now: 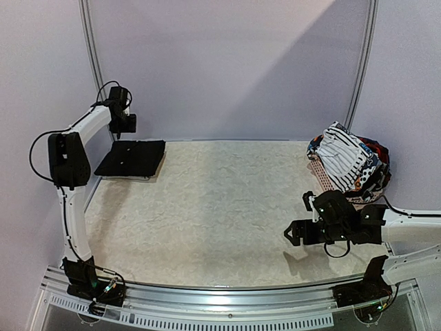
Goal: Fold and stack the mixed laundry pile
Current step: Reset both arms
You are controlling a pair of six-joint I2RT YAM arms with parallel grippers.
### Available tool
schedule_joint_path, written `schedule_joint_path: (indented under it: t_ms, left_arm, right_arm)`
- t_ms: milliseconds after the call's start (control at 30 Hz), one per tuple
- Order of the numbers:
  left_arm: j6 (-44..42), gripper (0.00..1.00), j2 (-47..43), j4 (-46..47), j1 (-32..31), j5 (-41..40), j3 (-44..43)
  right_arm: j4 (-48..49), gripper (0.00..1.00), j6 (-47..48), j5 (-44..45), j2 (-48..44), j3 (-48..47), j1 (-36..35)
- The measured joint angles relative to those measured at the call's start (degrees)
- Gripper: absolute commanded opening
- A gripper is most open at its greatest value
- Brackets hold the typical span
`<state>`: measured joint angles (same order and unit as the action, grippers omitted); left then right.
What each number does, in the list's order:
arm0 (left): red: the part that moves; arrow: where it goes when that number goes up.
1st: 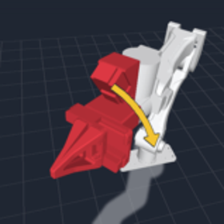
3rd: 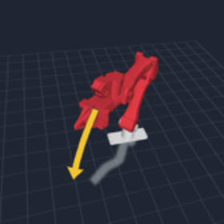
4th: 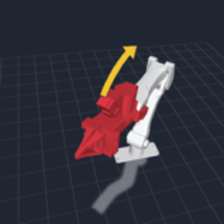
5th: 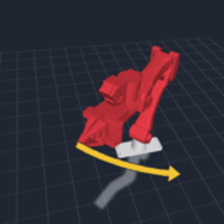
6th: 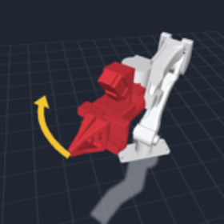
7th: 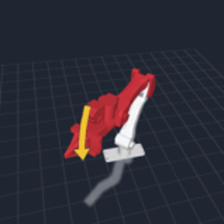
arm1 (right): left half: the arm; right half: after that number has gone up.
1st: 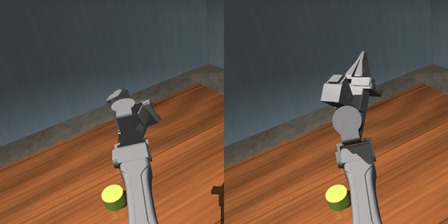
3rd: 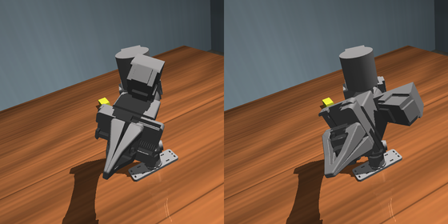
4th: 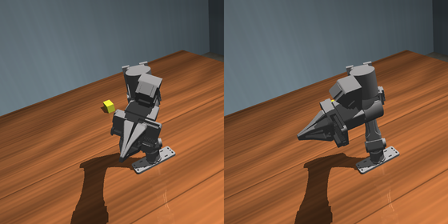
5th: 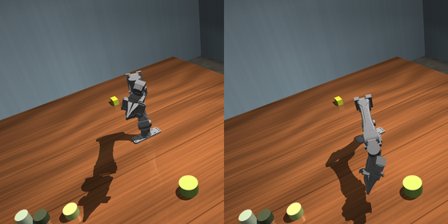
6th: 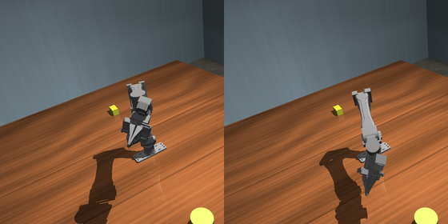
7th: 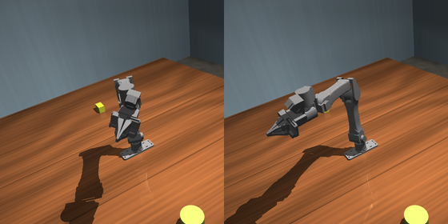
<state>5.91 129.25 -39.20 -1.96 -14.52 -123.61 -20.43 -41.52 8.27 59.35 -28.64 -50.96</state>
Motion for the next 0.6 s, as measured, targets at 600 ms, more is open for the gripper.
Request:
schedule_joint_path:
  t_ms: [600]
  left_arm:
    - [8.7, 0.57, 13.3, -5.5, 0.2, 12.1, -2.3]
  right_arm:
    - [1.4, 0.91, 0.3, -0.5, 0.8, 0.0, 0.0]
